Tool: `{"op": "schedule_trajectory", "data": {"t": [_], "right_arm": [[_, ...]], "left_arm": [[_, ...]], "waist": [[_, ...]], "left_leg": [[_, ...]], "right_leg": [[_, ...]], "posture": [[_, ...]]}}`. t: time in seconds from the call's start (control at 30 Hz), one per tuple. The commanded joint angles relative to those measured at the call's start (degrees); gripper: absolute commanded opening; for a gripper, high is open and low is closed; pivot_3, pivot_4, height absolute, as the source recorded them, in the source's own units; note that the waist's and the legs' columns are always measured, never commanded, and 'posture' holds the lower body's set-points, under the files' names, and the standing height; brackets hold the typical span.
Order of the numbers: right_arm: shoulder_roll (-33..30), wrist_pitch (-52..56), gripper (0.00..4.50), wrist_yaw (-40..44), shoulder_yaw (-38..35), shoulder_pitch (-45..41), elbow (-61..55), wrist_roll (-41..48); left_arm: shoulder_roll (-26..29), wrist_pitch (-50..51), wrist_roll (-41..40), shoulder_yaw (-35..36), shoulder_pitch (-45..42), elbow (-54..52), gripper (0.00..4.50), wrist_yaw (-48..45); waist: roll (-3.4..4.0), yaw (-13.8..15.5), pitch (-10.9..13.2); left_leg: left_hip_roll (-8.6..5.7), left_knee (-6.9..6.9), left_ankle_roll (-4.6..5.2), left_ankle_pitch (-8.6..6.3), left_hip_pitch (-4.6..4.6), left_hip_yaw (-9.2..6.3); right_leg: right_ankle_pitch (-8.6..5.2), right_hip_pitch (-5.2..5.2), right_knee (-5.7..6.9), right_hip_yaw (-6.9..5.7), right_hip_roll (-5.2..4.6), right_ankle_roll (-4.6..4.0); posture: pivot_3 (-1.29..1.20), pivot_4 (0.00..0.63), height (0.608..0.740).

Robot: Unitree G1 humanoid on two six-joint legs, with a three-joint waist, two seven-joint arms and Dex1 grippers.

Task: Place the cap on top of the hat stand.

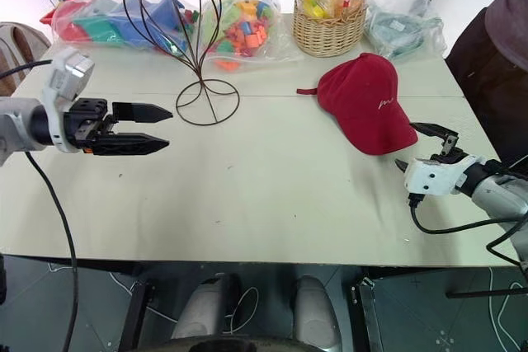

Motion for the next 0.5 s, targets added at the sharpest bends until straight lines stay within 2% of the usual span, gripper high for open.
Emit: {"op": "schedule_trajectory", "data": {"t": [0.03, 0.23, 0.4, 0.5], "right_arm": [[-3.8, -8.4, 4.45, -16.3, 5.1, -4.5, 9.5, -14.2], [-5.6, -8.7, 4.45, -42.7, 20.4, -14.5, 21.7, -35.7], [-2.6, -3.7, 4.45, -57.7, 31.4, -24.7, 30.2, -45.9], [-0.3, -1.3, 4.45, -63.7, 37.2, -30.2, 35.3, -49.4]], "left_arm": [[0.0, -0.5, 0.2, 0.3, -2.2, 0.1, 4.5, -0.6], [-0.3, -0.2, 0.6, 0.0, -2.9, 0.2, 4.5, -0.3], [0.1, -0.4, 0.7, 0.6, -2.0, 0.2, 4.5, -0.5], [0.5, -0.4, 0.6, 1.2, -0.9, -0.5, 4.5, -0.6]], "waist": [[0.0, -0.1, 0.0], [0.0, -0.3, 0.0], [-0.02, -1.5, 0.0], [-0.04, -1.8, 0.0]], "left_leg": [[0.0, 0.0, 0.0, 0.0, 0.01, 0.02], [0.0, -0.01, -0.23, 0.13, 0.01, 0.16], [0.0, 0.0, -0.26, 0.15, 0.1, 0.24], [0.01, -0.02, -0.28, 0.16, 0.21, 0.26]], "right_leg": [[0.0, -0.01, 0.01, 0.03, 0.0, 0.0], [0.0, -0.17, 0.08, 0.26, 0.02, -0.01], [0.0, -0.14, 0.09, 0.39, 0.04, -0.01], [0.0, -0.11, 0.1, 0.53, 0.1, -0.02]], "posture": [[0.0, 0.15, 0.74], [0.0, 0.15, 0.74], [0.0, 0.15, 0.74], [0.0, 0.15, 0.74]]}}
